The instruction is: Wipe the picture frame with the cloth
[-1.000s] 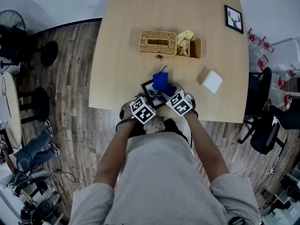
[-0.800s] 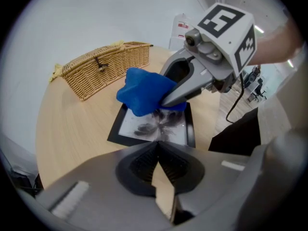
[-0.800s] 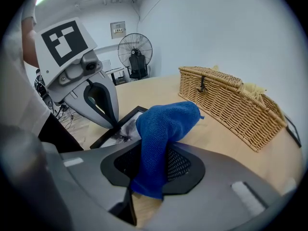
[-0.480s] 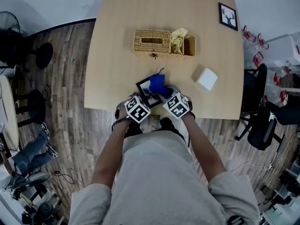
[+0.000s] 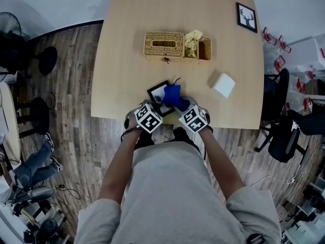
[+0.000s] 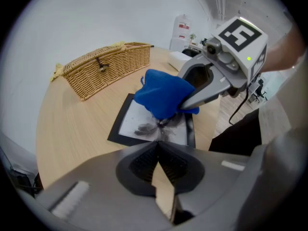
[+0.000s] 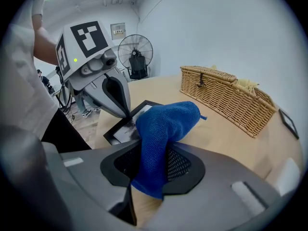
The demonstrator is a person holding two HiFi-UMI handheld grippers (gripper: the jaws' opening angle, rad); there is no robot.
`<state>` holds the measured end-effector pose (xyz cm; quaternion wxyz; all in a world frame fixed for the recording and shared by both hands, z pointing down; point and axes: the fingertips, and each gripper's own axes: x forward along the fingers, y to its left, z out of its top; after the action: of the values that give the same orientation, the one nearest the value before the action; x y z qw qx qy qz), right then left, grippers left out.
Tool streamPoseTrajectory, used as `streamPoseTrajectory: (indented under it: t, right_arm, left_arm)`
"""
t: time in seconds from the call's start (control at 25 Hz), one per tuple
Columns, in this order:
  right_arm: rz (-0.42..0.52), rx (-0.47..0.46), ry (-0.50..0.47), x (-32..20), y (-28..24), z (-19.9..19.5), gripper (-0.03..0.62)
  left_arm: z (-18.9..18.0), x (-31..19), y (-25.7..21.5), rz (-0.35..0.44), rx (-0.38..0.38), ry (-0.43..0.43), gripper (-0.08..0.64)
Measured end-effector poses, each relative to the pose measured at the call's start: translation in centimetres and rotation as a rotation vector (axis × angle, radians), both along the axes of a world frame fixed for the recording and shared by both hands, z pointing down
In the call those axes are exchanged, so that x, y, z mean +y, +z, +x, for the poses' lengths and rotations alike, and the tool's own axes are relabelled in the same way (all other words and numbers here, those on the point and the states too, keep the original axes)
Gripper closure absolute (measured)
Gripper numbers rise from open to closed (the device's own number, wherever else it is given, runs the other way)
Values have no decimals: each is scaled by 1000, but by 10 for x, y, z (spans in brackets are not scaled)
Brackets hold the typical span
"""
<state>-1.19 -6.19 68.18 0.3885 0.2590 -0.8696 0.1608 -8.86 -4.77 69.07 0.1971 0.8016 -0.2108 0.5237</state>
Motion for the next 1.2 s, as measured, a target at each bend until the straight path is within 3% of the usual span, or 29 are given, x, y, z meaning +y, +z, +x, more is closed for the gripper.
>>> streamPoseTrajectory:
  t: [0.44, 0.72, 1.2]
  right_arm:
    - [44, 1, 16, 13, -2, 5, 485]
    - [93, -6, -35, 32, -3, 5, 485]
    - [65, 8, -55, 34, -3, -5, 485]
  left_arm:
    - [2, -1, -1, 6, 7, -14, 508]
    - [1, -1, -1, 10, 12, -21, 508]
    - [1, -2, -1, 9, 25, -36, 508]
